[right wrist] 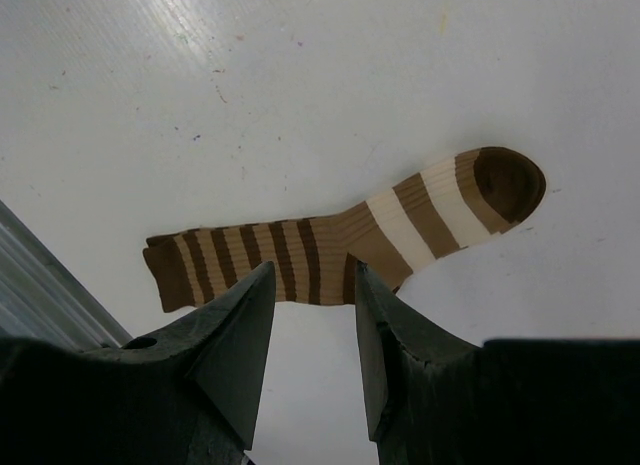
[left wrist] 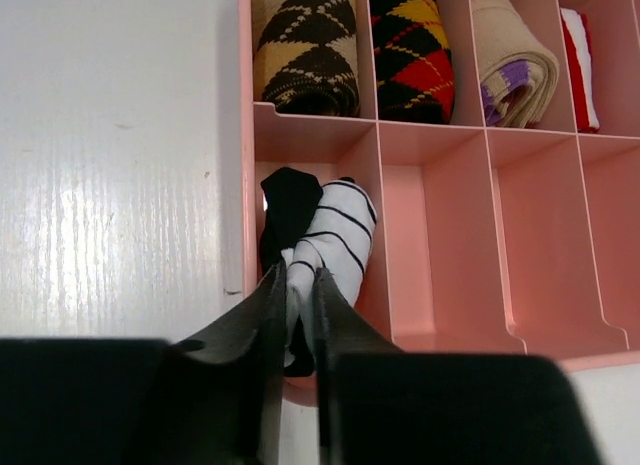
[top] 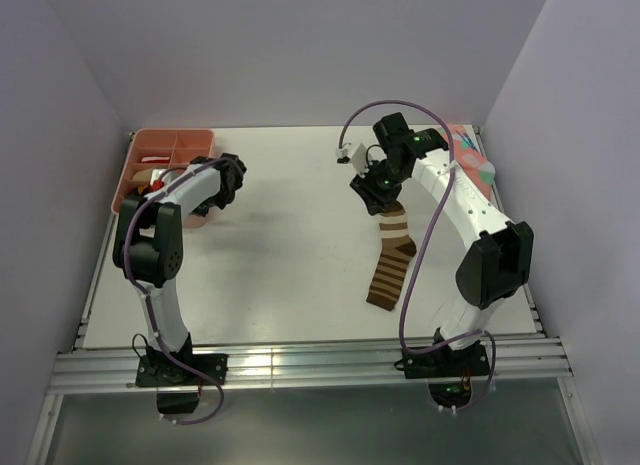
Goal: Roll the socks
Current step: Place the sock in the storage box.
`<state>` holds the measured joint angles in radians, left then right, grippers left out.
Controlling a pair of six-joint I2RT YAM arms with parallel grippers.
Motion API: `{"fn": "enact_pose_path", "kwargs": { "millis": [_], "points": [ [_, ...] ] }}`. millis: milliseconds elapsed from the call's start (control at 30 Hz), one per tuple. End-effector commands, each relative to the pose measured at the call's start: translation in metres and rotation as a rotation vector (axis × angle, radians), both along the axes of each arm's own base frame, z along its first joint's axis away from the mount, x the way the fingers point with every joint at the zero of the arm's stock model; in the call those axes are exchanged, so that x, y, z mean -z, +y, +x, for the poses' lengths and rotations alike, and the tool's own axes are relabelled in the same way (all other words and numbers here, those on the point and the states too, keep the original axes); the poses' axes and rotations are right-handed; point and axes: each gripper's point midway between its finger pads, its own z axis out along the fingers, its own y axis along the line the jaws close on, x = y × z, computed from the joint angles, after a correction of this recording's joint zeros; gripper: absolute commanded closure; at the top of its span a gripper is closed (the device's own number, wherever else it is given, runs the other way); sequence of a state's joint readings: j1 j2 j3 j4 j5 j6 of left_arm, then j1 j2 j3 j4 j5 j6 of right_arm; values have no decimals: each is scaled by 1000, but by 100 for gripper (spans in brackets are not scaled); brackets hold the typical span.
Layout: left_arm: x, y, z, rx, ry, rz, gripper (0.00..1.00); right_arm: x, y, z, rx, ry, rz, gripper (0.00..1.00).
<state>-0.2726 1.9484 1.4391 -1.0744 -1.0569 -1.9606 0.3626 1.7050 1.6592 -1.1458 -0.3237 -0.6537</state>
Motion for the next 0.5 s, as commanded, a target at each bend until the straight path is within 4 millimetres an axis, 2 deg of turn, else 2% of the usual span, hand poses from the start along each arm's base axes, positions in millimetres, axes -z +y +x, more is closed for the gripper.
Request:
{"fn": "enact_pose_path", "kwargs": {
  "millis": [0,100,233,467],
  "points": [
    [-23,1,33,-415,-684,-213,80,-8,-3,0,-16,-30,12,55],
    [-20,0,35,-423,-687,-229,70,-7,-5,1,-16,-29,7,55],
    [-21,-2,37,-421,-697,-244,49,-7,-6,1,-19,-28,3,55],
    [-33,-2,38,-413,-719,-254,39,-5,-6,0,-22,-19,3,55]
  ]
}}
